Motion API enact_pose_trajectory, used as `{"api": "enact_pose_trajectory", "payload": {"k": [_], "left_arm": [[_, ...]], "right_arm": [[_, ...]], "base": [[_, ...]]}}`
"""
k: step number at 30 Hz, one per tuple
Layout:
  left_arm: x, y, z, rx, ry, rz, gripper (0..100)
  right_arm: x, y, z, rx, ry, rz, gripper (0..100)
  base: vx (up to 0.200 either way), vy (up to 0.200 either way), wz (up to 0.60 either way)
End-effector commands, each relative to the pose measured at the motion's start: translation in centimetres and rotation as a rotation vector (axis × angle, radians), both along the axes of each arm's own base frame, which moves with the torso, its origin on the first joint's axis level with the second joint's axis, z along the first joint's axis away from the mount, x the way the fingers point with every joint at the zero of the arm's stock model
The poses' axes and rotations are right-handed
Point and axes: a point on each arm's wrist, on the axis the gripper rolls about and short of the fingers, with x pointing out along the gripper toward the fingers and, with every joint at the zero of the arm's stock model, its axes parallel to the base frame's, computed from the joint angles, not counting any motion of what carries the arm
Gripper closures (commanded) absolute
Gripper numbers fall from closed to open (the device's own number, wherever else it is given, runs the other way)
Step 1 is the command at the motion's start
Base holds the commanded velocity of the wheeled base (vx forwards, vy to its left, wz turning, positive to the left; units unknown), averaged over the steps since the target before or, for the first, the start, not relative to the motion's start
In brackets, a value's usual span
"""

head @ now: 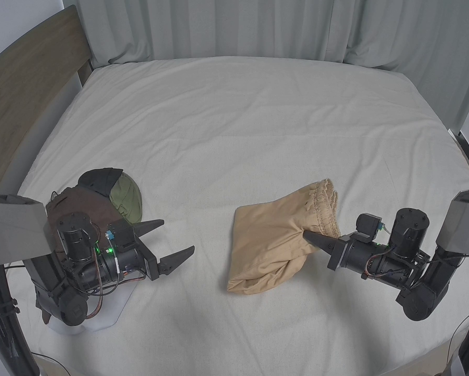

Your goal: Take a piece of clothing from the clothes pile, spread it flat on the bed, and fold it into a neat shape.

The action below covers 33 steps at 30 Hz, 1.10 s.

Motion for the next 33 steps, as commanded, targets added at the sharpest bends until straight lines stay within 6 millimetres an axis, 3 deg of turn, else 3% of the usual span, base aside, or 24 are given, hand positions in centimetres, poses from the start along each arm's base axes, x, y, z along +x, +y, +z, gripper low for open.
{"api": "enact_pose_trajectory", "payload": {"k": [1,11,33], "left_arm": [[0.0,0.0,-0.1,0.0,0.003,0.002,0],[-0.1,0.2,-0.1,0.004,0.004,0.015,0],[0.3,1.2,0.2,0.0,-0.01,0.043,0]], "right_arm": [[-0.1,0.6,1.6,0.032,-0.052,0.02,100],[1.8,0.7,3.3,0.113,-0.094,0.055,100],[6.4,2.9,6.6,0.153,-0.18,0.134,100]], "base": [[0.0,0.0,0.0],[0.0,0.0,0.0],[0.0,0.0,0.0]]}}
